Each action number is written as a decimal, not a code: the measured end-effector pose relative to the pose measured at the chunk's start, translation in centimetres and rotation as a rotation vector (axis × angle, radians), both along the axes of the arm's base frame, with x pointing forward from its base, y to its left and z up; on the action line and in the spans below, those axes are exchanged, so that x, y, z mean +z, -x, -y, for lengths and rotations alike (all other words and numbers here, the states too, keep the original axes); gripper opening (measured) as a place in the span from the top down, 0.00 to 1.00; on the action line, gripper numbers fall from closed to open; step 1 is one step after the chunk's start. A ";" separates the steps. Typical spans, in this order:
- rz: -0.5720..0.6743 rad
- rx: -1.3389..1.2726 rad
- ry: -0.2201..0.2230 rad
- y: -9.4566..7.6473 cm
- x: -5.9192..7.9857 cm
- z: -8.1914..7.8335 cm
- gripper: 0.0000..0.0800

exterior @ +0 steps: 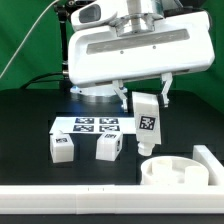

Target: Assemble stool

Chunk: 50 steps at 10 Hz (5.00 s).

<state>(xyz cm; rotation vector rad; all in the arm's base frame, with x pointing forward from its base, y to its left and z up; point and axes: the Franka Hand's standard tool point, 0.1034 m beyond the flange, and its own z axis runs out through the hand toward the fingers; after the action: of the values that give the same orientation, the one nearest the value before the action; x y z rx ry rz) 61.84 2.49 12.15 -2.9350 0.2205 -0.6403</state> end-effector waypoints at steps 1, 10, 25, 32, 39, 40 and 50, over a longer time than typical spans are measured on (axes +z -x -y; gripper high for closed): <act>-0.007 0.005 -0.005 -0.3 0.1 0.3 0.59; 0.027 0.036 -0.016 -3.1 -1.6 -1.6 0.59; 0.062 0.030 0.010 -2.3 -3.4 -2.1 0.59; 0.129 0.014 0.035 -2.2 -3.5 -2.0 0.59; 0.128 0.015 0.033 -2.3 -3.4 -1.9 0.19; 0.123 0.015 0.031 -2.4 -3.1 -1.8 0.19; 0.023 0.037 -0.012 -3.1 -1.1 -0.9 0.19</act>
Offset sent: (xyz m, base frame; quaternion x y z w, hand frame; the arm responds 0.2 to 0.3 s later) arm 0.0425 0.0375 0.0017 0.0516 0.0454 0.0093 0.9976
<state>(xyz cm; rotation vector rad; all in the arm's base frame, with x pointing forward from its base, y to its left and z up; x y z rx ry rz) 64.90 3.38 11.10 -2.9119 0.1670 -0.6645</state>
